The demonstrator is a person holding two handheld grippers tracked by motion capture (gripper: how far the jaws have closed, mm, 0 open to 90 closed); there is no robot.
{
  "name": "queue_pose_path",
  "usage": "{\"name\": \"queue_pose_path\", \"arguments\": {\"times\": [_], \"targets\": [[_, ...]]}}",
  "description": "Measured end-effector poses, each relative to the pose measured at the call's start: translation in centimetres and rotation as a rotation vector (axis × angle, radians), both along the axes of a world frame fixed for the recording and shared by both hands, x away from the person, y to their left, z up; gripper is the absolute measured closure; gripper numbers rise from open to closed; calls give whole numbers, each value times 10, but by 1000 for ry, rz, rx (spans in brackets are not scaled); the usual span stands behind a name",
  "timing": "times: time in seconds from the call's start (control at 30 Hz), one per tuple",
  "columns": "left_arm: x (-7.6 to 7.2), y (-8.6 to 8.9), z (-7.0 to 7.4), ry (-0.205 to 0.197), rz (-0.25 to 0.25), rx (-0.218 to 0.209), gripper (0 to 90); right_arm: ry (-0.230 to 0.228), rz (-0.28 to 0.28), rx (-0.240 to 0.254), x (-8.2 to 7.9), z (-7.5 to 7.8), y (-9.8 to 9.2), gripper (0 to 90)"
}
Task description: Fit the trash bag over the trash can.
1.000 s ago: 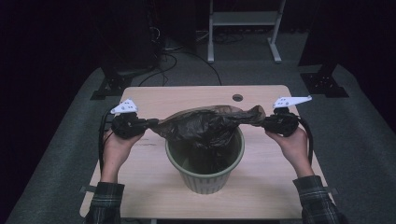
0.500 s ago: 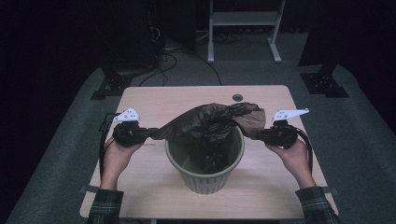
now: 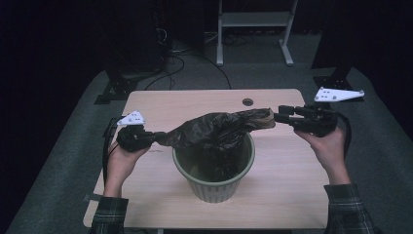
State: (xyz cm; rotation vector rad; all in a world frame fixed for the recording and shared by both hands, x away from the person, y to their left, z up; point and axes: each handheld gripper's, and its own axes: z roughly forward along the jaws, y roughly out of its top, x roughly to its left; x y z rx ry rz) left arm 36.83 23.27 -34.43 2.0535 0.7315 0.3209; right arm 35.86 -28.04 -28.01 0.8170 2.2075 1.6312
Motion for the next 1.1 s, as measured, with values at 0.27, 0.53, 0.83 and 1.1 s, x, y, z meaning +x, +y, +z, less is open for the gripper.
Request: {"name": "queue_pose_path", "arguments": {"times": [0.27, 0.53, 0.83, 1.1], "targets": [[0, 0, 1, 0, -3, -3, 898, -30, 96, -24, 7, 21, 34, 475], [-3, 2, 2, 0, -16, -13, 898, 39, 177, -152, 14, 3, 65, 892], [-19, 8, 9, -22, -24, -40, 898, 22, 222, -126, -29, -3, 54, 897], [-42, 12, 15, -40, -36, -43, 898, 38, 289, -114, -70, -22, 48, 897]]}}
